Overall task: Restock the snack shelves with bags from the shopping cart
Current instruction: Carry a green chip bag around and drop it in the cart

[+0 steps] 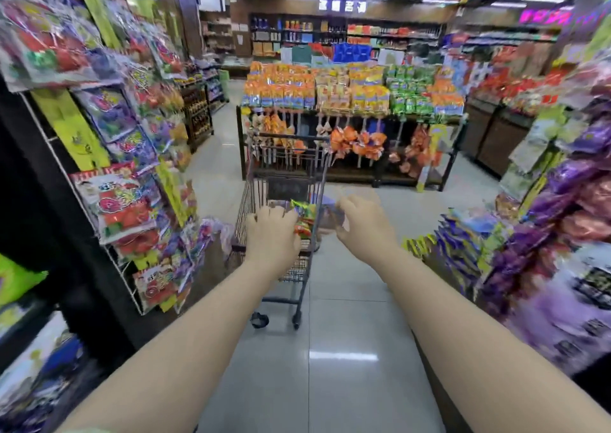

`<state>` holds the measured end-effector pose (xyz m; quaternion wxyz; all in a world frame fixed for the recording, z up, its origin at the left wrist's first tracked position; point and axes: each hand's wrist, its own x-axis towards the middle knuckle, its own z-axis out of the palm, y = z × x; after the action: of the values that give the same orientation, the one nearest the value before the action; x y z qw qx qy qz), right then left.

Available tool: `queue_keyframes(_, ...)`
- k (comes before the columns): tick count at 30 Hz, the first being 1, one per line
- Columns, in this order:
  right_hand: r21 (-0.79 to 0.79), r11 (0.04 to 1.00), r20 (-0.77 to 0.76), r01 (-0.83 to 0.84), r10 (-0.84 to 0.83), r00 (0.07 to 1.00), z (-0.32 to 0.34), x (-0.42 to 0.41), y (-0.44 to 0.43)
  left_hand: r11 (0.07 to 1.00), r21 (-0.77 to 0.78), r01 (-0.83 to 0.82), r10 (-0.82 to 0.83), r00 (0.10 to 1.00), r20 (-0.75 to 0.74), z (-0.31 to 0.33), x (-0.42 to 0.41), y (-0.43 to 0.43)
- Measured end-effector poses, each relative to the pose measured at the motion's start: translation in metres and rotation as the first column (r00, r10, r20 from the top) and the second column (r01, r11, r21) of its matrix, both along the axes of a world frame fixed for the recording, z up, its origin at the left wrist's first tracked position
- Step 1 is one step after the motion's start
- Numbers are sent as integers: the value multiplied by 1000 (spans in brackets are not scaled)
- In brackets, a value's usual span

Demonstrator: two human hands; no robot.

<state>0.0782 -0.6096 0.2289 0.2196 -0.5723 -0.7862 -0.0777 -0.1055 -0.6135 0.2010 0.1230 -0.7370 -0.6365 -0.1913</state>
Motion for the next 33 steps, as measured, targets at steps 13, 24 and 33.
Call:
queue_keyframes(13,-230,973,-52,-26,14,999,-108,52,221,978,-206,24,-21,1000,17,-95,83,217)
queue_keyframes(24,-326,908,-35,-263,266,963,-146,94,467,906,-339,-255,286,957,46,-113,125,432)
queue_keyframes(33,-471,810,-9,-348,391,920,-200,66,624,810,-452,-374,433,901,31,-177,91,555)
